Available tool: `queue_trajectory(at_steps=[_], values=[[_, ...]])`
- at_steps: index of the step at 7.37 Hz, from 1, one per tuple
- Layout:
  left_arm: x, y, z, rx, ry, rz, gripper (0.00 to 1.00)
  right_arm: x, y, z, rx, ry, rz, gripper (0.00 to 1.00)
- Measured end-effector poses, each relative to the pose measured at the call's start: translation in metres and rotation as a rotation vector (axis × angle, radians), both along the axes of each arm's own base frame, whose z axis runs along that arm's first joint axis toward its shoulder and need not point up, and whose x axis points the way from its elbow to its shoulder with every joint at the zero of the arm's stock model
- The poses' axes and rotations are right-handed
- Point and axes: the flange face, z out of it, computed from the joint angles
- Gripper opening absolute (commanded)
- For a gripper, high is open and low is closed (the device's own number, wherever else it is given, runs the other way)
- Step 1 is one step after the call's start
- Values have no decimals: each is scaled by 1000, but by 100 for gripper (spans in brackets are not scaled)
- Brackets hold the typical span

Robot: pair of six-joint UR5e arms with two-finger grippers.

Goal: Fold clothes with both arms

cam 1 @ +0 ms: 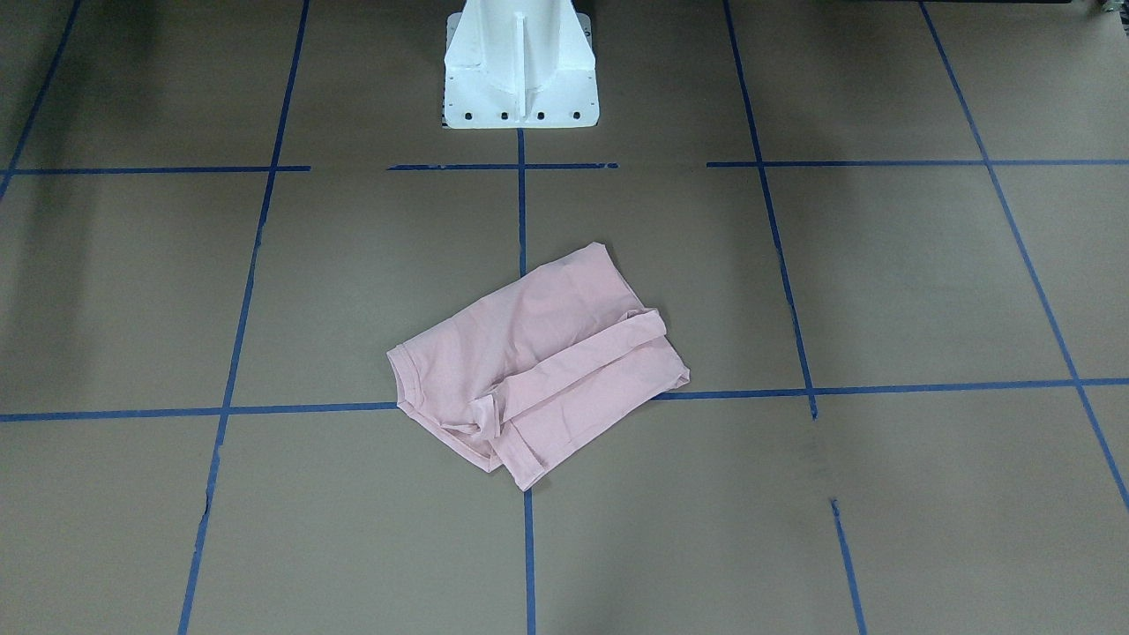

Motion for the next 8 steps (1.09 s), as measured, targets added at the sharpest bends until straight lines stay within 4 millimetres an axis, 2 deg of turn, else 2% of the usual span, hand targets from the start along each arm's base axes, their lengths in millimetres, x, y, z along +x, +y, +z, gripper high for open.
queue_trajectory(at_steps=[1, 3, 4, 6, 8], values=[[-1, 13, 27, -38, 9, 3, 100, 3, 7, 11, -19, 0, 2, 100], [-3, 24, 55, -91, -6, -14, 100, 3, 12, 26, -54, -14, 5, 100], [-1, 26, 55, -148, 0, -61, 100, 3, 13, 32, -66, -20, 5, 100], [28, 26, 50, -283, 25, -165, 100, 2, 14, 38, -79, -25, 5, 100], [41, 34, 54, -323, 28, -179, 100, 4, 14, 40, -86, -25, 11, 100]])
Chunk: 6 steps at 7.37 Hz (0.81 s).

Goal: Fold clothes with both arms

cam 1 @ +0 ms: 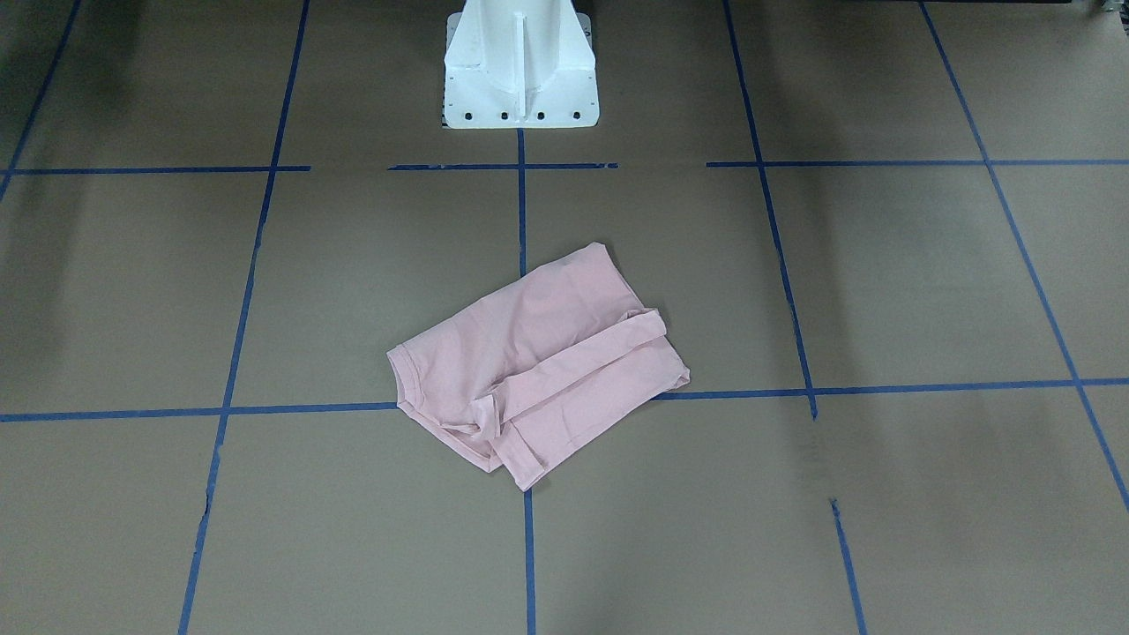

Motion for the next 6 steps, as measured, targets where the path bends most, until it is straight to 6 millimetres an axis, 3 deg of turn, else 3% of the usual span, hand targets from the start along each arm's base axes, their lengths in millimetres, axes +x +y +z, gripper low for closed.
queue_trajectory(at_steps=[3, 6], values=[[0, 11, 8, 20, -2, 53, 100, 8, 1, 8, -32, -3, 37, 100], [0, 13, 9, 37, -3, 79, 100, 26, -13, -9, -13, -11, 96, 100]])
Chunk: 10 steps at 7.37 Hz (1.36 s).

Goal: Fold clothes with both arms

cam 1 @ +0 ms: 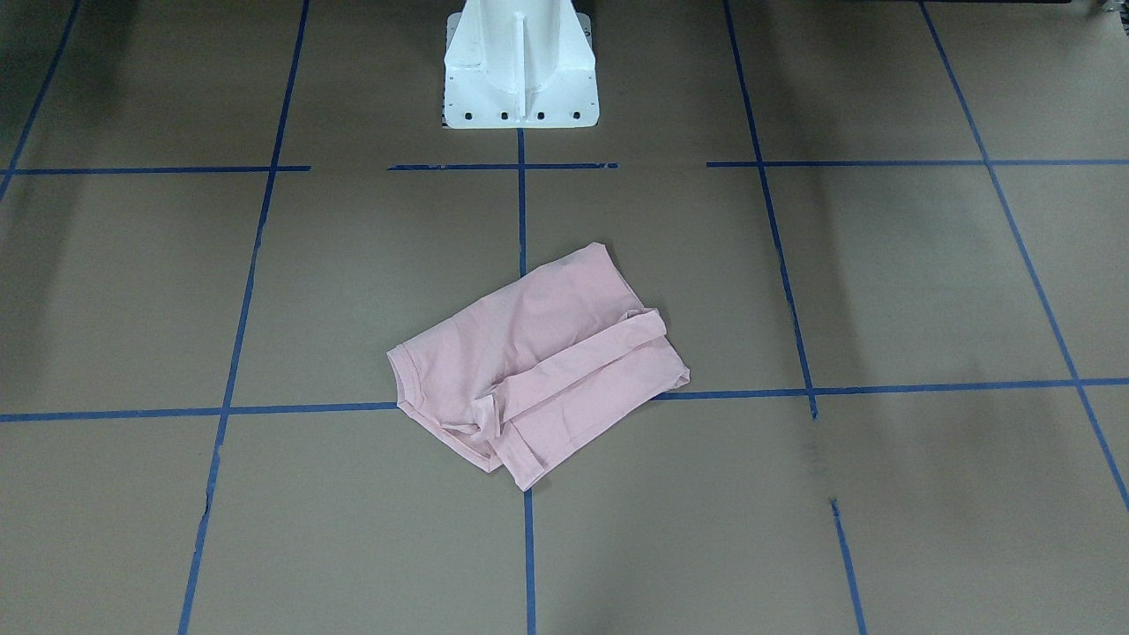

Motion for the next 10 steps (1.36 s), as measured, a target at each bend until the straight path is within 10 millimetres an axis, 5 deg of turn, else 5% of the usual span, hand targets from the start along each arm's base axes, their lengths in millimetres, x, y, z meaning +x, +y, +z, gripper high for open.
queue_trajectory(at_steps=[4, 10], values=[[0, -7, -8, 18, 4, -10, 100, 9, -17, -20, 53, 4, 47, 100], [4, -11, -15, -32, 53, -74, 100, 9, -20, -23, 43, 2, 98, 100]])
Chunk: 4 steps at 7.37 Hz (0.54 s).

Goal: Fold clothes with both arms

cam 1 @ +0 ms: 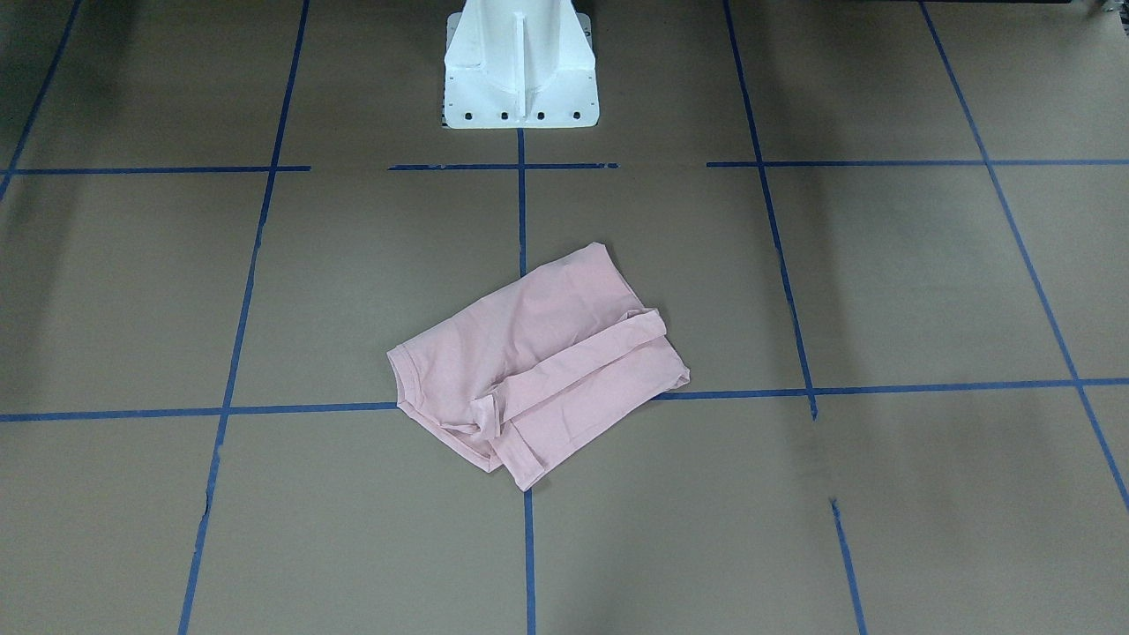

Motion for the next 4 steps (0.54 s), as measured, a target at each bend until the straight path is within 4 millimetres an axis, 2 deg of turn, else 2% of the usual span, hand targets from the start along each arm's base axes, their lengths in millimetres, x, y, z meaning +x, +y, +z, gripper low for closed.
queue_trajectory(at_steps=[4], values=[[0, 2, 4, -60, 8, -55, 100, -1, 4, 4, -13, -6, 0, 100]])
